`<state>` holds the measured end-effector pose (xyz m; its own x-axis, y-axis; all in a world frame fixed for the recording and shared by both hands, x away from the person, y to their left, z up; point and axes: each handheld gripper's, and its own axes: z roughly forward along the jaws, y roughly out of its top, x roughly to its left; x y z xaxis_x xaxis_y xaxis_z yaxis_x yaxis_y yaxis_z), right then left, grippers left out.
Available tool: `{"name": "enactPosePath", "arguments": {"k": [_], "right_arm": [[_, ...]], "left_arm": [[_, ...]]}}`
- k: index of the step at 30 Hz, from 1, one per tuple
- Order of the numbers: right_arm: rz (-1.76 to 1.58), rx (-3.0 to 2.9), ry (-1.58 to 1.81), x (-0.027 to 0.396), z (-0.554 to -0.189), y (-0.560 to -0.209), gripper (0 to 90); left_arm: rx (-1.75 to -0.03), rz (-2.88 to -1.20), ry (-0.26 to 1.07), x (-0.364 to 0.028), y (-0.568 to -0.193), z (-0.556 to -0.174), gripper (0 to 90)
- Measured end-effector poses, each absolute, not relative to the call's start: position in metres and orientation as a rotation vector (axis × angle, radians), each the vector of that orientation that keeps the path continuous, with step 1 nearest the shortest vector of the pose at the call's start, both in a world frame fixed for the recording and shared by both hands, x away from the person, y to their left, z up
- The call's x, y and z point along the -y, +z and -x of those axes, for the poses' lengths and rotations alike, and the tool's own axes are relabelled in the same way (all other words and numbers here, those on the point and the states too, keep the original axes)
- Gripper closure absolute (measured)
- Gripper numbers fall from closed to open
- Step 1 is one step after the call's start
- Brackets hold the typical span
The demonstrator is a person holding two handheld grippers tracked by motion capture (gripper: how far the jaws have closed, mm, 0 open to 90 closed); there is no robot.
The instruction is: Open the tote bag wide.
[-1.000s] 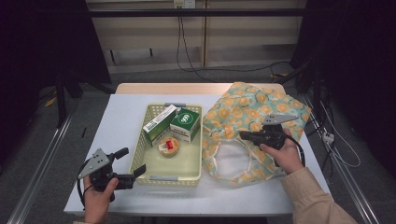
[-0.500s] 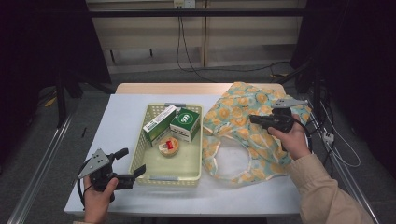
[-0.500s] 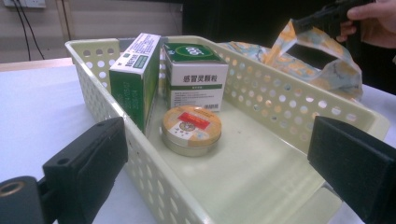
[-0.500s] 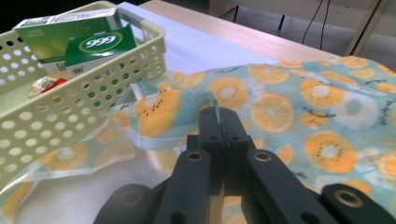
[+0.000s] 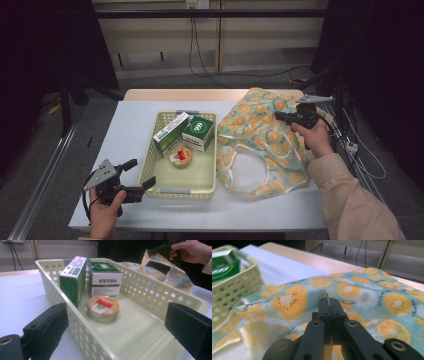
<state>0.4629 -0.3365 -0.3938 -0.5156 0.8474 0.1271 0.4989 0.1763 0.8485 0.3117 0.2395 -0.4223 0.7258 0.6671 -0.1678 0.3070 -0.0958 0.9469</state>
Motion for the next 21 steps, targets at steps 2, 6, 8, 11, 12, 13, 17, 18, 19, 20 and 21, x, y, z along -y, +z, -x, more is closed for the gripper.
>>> {"name": "enactPosePath", "arguments": {"k": [2, 6, 8, 11, 12, 13, 17, 18, 19, 20, 21], "right_arm": [[-1.277, -2.073, 1.198, 0.341, -0.47, -0.396, 90.0], [-1.357, -2.057, 1.185, 0.349, -0.483, -0.406, 83.0], [-1.338, -2.068, 1.146, 0.349, -0.483, -0.409, 72.9], [-1.307, -2.126, 1.092, 0.345, -0.479, -0.409, 60.8], [-1.283, -2.143, 1.064, 0.342, -0.477, -0.408, 57.5], [-1.264, -2.153, 1.04, 0.339, -0.475, -0.407, 54.5], [-1.196, -2.166, 1.092, 0.327, -0.458, -0.4, 53.6], [-1.185, -2.174, 1.091, 0.325, -0.455, -0.399, 53.2], [-1.166, -2.191, 1.092, 0.32, -0.449, -0.399, 52.3], [-1.153, -2.204, 1.097, 0.316, -0.444, -0.399, 51.9], [-1.135, -2.218, 1.106, 0.312, -0.44, -0.4, 52.1]], "left_arm": [[-0.783, -1.691, 0.362, -0.24, -0.422, -0.312, 5.0], [-0.789, -1.685, 0.359, -0.241, -0.423, -0.313, 5.0], [-0.791, -1.685, 0.356, -0.242, -0.424, -0.313, 5.0], [-0.799, -1.664, 0.334, -0.244, -0.427, -0.314, 5.2], [-0.806, -1.662, 0.328, -0.244, -0.428, -0.314, 5.2], [-0.801, -1.673, 0.327, -0.244, -0.428, -0.315, 5.2], [-0.796, -1.671, 0.325, -0.242, -0.428, -0.315, 5.2], [-0.796, -1.673, 0.328, -0.242, -0.428, -0.315, 5.2], [-0.797, -1.672, 0.326, -0.242, -0.428, -0.315, 5.2], [-0.795, -1.677, 0.328, -0.242, -0.428, -0.315, 5.2], [-0.794, -1.679, 0.333, -0.242, -0.428, -0.314, 5.2]]}}
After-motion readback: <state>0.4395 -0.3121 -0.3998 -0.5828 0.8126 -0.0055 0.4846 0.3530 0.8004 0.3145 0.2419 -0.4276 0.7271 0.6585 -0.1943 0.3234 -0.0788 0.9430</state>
